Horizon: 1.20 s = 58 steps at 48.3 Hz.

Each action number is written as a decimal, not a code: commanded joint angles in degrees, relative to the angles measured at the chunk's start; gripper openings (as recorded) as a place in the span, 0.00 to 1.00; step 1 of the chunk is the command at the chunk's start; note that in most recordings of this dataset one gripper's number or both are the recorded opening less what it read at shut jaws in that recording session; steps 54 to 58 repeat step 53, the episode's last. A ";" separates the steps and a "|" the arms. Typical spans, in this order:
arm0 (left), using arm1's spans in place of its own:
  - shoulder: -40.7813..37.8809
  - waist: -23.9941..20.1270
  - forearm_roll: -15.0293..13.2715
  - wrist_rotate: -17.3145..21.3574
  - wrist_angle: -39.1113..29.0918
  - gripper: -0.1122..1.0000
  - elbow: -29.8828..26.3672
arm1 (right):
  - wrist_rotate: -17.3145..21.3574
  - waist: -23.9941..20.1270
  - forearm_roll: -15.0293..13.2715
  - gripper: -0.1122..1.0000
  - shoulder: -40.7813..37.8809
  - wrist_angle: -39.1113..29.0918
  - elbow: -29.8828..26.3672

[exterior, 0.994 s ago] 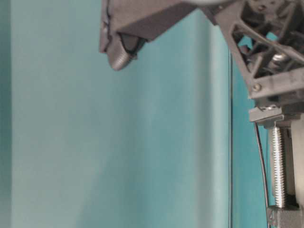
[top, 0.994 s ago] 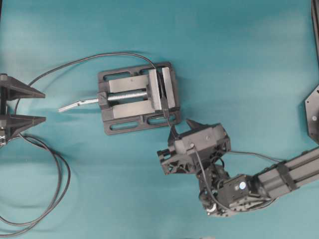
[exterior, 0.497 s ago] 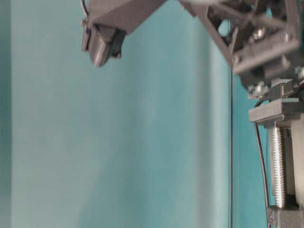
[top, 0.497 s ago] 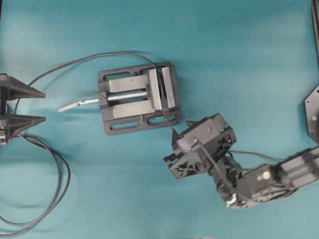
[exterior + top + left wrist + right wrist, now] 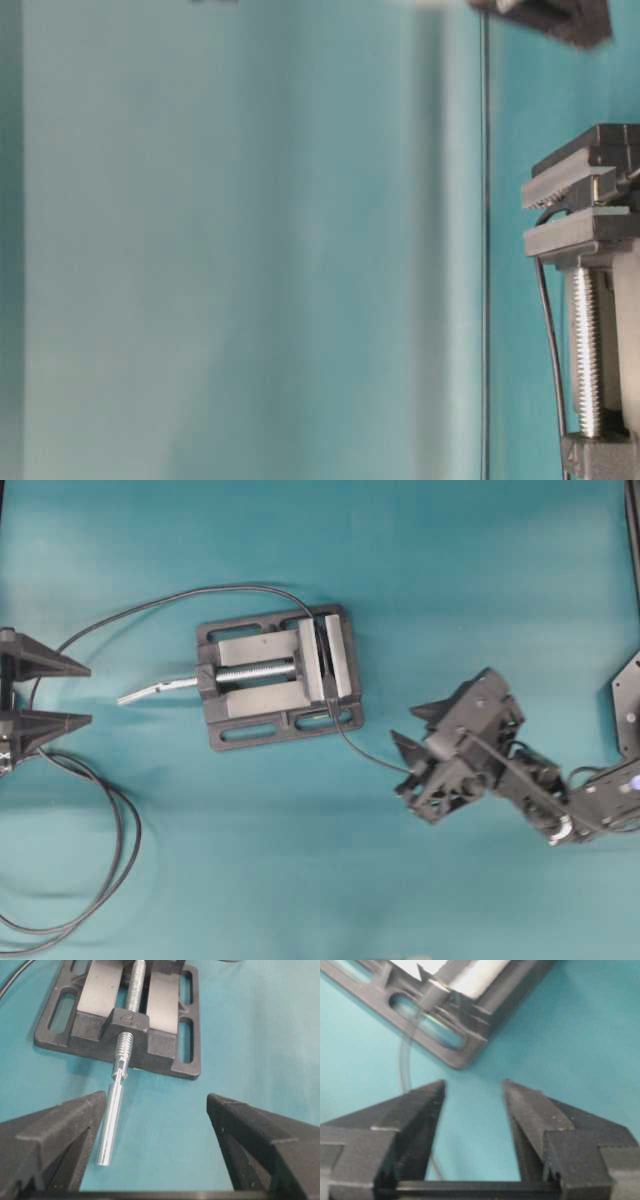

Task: Insert the USB cable into the fixed female connector.

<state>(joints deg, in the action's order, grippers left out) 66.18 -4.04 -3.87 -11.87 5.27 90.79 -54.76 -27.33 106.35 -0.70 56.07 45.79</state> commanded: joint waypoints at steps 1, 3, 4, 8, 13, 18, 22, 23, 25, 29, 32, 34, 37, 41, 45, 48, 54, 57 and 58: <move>-0.44 -0.09 0.18 -0.62 0.26 1.00 -0.88 | -0.09 0.88 -1.58 0.60 4.83 -2.02 2.90; -0.44 -0.09 0.09 -0.62 0.26 1.00 -0.88 | -0.09 1.32 -2.37 0.60 6.33 -3.43 4.39; -0.44 -0.09 0.09 -0.62 0.26 1.00 -0.88 | -0.09 1.58 -2.81 0.60 7.12 -4.04 5.19; -0.44 -0.09 0.18 -0.62 0.26 1.00 -0.88 | -0.09 2.46 -5.19 0.60 10.46 -5.98 8.61; -0.44 -0.09 0.09 -0.62 0.26 1.00 -0.88 | 0.00 3.78 -8.00 0.60 14.15 -7.38 12.22; -0.44 -0.09 0.09 -0.62 0.26 1.00 -0.88 | 0.00 5.63 -10.90 0.60 18.11 -9.49 15.91; -0.44 -0.18 0.09 -0.62 0.18 1.00 -0.88 | 0.00 7.91 -13.89 0.60 22.24 -12.66 18.90; -0.44 -0.09 0.09 -0.62 0.26 1.00 -0.88 | 0.00 8.79 -15.21 0.60 23.99 -13.62 19.86; -0.44 -0.09 0.09 -0.62 0.26 1.00 -0.88 | 0.09 10.02 -16.70 0.60 26.28 -15.03 21.27; -0.44 -0.09 0.18 -0.62 0.26 1.00 -0.88 | 0.18 12.57 -19.69 0.60 31.38 -17.67 23.82; -0.44 -0.09 0.18 -0.62 0.18 1.00 -0.88 | 0.18 14.59 -22.06 0.60 35.33 -19.25 25.84; -0.44 -0.09 0.09 -0.62 0.18 1.00 -0.88 | 0.18 16.00 -23.64 0.60 38.06 -20.04 27.07; -0.44 -0.09 0.18 -0.62 0.26 1.00 -0.88 | 0.18 18.11 -26.02 0.60 42.19 -21.18 28.92; -0.35 -0.09 0.18 -0.62 0.26 1.00 -0.88 | 0.26 21.36 -29.88 0.60 48.60 -22.94 31.03; -0.35 -0.09 0.09 -0.62 0.18 1.00 -0.88 | 0.35 24.17 -32.78 0.60 53.79 -25.05 31.90; -0.44 -0.09 0.09 -0.62 0.26 1.00 -0.88 | 0.35 26.19 -34.63 0.60 56.87 -26.89 31.90; -0.44 -0.09 0.09 -0.62 0.26 1.00 -0.88 | 0.35 28.39 -37.00 0.60 59.94 -29.79 31.03; -0.44 -0.09 0.09 -0.62 0.26 1.00 -0.88 | 0.35 28.39 -37.00 0.60 59.94 -29.79 31.03; -0.44 -0.09 0.09 -0.62 0.26 1.00 -0.88 | 0.35 28.39 -37.00 0.60 59.94 -29.79 31.03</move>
